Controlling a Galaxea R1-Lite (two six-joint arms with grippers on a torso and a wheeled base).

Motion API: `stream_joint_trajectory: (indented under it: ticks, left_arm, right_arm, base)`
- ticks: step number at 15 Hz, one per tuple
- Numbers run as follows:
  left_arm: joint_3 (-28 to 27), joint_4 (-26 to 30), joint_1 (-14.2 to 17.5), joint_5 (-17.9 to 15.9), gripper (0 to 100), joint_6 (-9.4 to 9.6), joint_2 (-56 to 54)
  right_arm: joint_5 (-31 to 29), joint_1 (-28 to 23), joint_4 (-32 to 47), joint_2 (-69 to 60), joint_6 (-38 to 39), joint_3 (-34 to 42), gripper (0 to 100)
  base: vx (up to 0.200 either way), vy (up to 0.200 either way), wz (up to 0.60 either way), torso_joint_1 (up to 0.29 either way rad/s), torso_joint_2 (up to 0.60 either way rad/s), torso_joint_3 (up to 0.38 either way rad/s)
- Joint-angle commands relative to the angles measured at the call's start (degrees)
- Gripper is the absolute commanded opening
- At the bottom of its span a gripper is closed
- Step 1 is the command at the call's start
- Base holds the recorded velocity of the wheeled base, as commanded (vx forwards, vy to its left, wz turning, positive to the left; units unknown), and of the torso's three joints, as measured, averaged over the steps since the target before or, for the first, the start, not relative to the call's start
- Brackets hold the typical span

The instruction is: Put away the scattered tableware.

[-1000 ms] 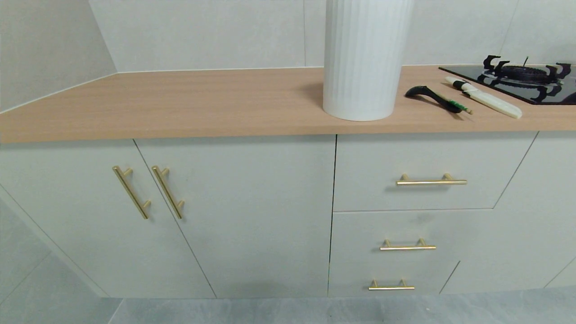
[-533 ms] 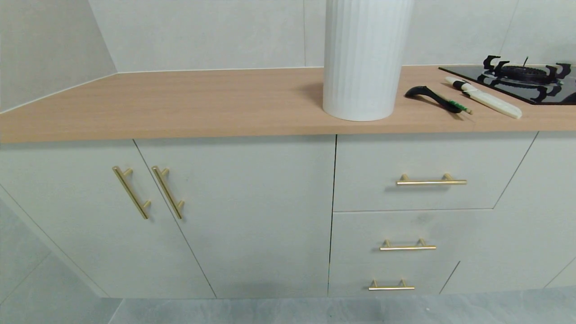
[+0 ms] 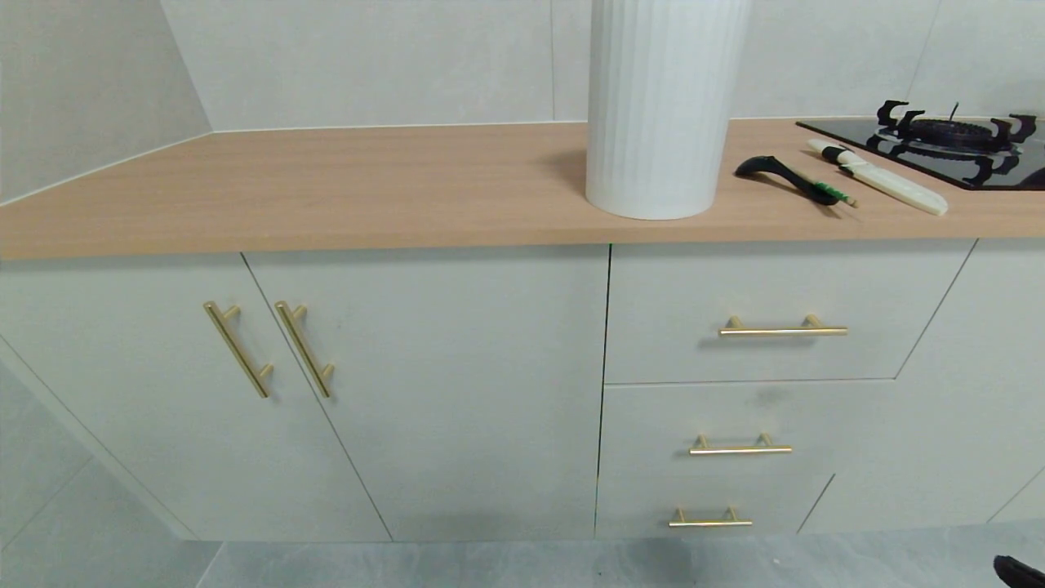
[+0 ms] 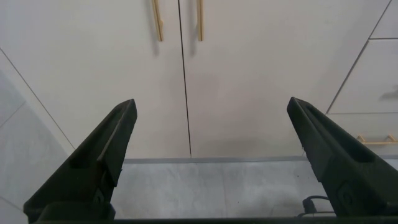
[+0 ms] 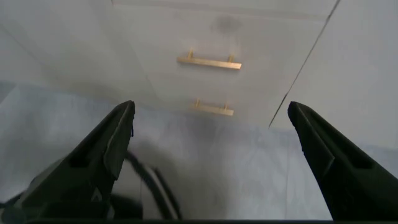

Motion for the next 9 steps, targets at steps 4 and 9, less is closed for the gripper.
stream_joint_trajectory:
  ticks: [4,9]
  left_arm:
    - [0.0,0.0,0.0,0.0,100,0.01,0.0]
    - [0.0,0.0,0.0,0.1,100,-0.07,0.0]
  right_arm:
    - [0.3,4.6,-1.4,34.5,-0.4,-14.5,100]
    - [-0.3,5.5,-2.8,46.0,-0.3,-21.2,100]
  base:
    - [0.0,0.0,0.0,0.0,0.0,0.0]
    - [0.0,0.0,0.0,0.0,0.0,0.0]
